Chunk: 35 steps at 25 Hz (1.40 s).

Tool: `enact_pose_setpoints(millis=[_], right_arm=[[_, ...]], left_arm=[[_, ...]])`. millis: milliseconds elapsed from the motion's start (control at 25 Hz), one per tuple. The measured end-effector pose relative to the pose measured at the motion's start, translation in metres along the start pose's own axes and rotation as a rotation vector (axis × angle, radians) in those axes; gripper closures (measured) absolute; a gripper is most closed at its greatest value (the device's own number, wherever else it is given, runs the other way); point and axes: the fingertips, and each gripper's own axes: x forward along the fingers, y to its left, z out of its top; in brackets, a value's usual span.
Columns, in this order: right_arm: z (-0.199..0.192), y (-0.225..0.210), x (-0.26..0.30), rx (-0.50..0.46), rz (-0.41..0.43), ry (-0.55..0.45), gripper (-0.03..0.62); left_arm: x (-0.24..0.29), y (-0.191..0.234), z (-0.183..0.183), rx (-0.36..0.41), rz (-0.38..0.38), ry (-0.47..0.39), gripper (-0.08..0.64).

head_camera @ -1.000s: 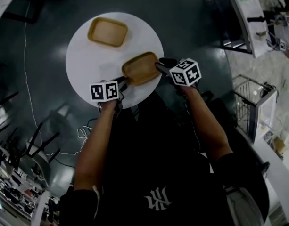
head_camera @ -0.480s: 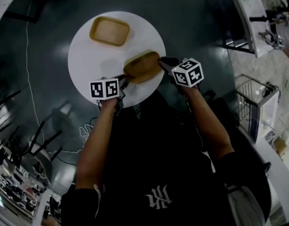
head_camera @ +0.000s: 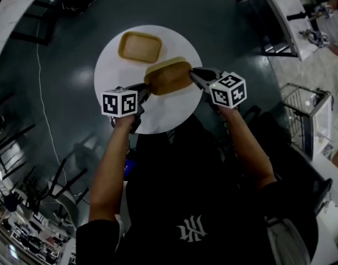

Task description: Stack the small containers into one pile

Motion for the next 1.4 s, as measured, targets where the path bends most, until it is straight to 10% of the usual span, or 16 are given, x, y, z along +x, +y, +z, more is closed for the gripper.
enact_pose_setpoints(millis=[600, 1400], right_arm=[[0.042, 0.038, 0.027, 0.288, -0.019, -0.182, 0.537], [0.054, 0.028, 0.09, 0.683, 0.006, -0.266, 0.535]], left_arm=[[-0.059, 0.031, 0.075, 0.264, -0.095, 0.239, 0.515], [-0.037, 0.095, 0.139, 0.43, 0.005, 0.412, 0.528]])
